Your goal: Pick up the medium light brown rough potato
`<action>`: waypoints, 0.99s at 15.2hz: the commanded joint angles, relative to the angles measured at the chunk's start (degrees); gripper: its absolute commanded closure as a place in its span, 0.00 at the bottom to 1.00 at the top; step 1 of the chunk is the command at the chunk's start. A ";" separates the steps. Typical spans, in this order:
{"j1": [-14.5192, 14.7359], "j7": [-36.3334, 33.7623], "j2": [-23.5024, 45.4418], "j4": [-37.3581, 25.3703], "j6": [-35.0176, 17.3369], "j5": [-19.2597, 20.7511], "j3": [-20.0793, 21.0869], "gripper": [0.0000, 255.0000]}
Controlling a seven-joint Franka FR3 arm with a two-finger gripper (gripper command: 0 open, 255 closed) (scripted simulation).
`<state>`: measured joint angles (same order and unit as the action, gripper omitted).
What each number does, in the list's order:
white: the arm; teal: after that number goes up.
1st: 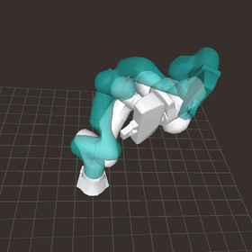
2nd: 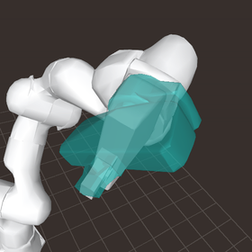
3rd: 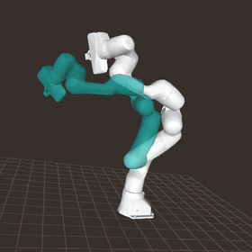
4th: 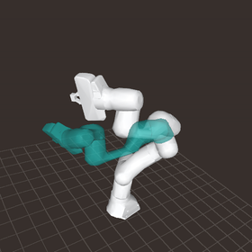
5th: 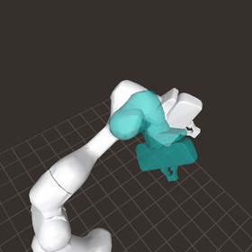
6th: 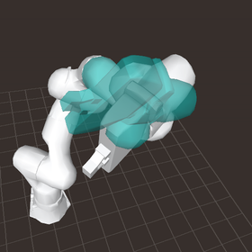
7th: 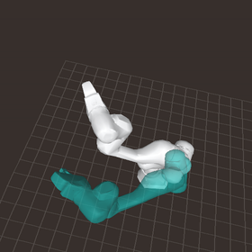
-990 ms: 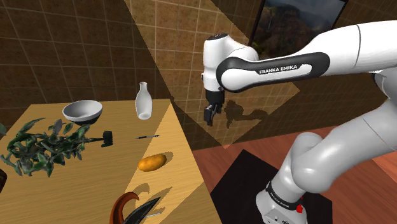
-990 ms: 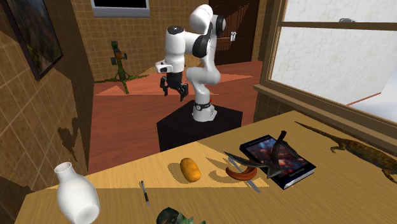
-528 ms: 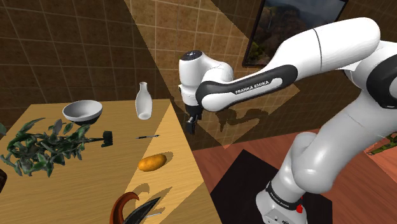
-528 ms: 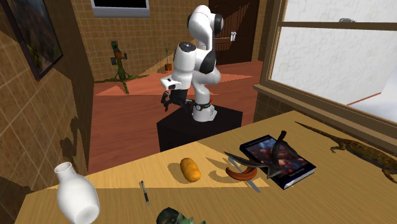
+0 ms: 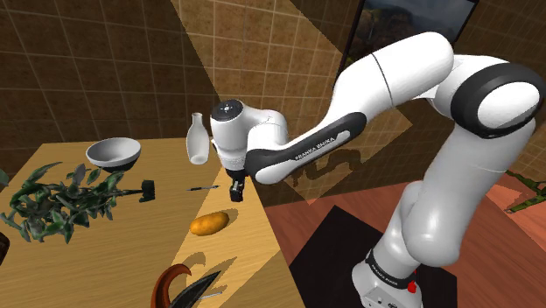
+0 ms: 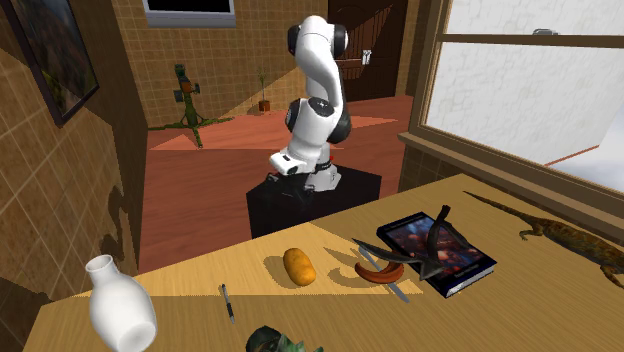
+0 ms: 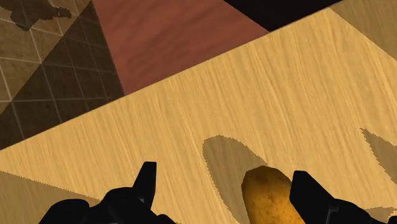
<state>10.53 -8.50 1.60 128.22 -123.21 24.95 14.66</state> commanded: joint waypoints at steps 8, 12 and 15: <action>5.94 -4.89 18.00 -11.11 -4.25 16.59 1.20 0.00; 9.63 -6.18 25.58 -16.68 -4.94 23.35 0.56 0.00; 10.67 -7.21 28.22 -18.01 -5.75 25.37 -0.04 0.00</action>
<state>20.90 -15.34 28.74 110.85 -128.65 49.56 14.89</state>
